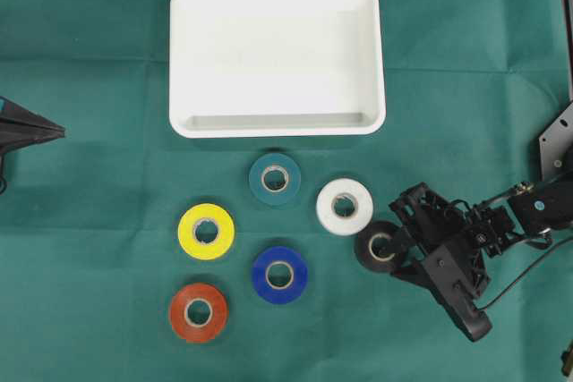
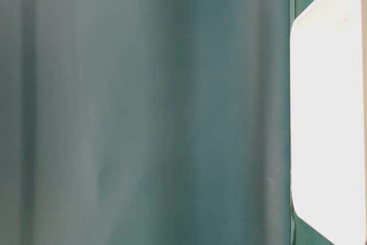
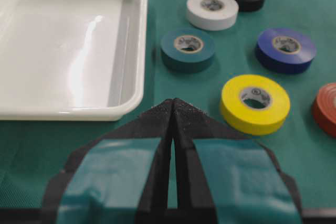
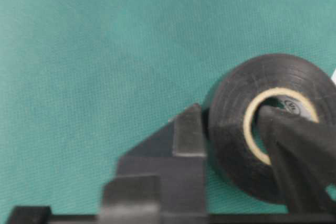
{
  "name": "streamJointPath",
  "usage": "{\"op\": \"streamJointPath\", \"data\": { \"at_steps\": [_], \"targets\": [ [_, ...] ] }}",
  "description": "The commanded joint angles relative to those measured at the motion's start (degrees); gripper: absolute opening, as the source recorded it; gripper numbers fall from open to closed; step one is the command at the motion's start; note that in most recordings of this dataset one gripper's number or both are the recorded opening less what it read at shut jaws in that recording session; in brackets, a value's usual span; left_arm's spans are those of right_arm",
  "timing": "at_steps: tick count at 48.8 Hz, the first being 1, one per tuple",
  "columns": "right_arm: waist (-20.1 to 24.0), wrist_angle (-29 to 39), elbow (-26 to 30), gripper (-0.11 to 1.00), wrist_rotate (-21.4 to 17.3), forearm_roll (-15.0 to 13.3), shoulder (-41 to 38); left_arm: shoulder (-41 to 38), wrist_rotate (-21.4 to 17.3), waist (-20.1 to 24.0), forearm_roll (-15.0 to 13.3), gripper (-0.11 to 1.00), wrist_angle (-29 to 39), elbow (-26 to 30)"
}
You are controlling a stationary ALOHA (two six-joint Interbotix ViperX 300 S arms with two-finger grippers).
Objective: Put the tape into the white case with the right arm.
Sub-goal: 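Lower the right gripper over the black tape roll and close on it, then lift the black tape roll and carry it over the white tray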
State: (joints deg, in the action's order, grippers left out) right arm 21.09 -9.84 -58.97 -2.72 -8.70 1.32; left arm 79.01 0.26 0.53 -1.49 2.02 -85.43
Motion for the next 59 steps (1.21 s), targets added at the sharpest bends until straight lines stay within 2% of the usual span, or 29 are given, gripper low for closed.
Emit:
{"op": "streamJointPath", "data": {
  "at_steps": [1, 15, 23, 33, 41, 51, 59],
  "targets": [
    [-0.88, -0.09, 1.05, 0.03, -0.18, 0.00, 0.62, -0.79, 0.09, 0.18, 0.09, 0.00, -0.53, 0.62],
    [-0.79, -0.09, 1.32, 0.02, -0.18, 0.09, 1.14, -0.79, 0.09, 0.18, 0.09, 0.00, -0.53, 0.62],
    [-0.09, 0.53, 1.41, 0.02, -0.79, 0.09, 4.04, -0.79, 0.09, 0.18, 0.09, 0.00, -0.53, 0.62],
    [1.76, 6.24, 2.02, 0.02, -3.43, 0.00, 10.55, -0.79, 0.09, 0.18, 0.00, 0.00, -0.53, 0.62],
    [2.55, 10.11, 2.37, 0.02, -3.87, 0.00, 13.71, -0.79, 0.09, 0.09, 0.09, 0.00, -0.53, 0.53],
    [2.55, 10.02, 2.99, 0.02, -3.87, -0.09, 13.01, -0.79, 0.09, 0.18, 0.09, 0.00, -0.53, 0.53],
    [2.02, 8.26, 5.80, 0.02, -3.69, -0.18, 9.67, -0.79, 0.09, 0.18, 0.00, 0.00, -0.53, 0.62]
  ]
}}
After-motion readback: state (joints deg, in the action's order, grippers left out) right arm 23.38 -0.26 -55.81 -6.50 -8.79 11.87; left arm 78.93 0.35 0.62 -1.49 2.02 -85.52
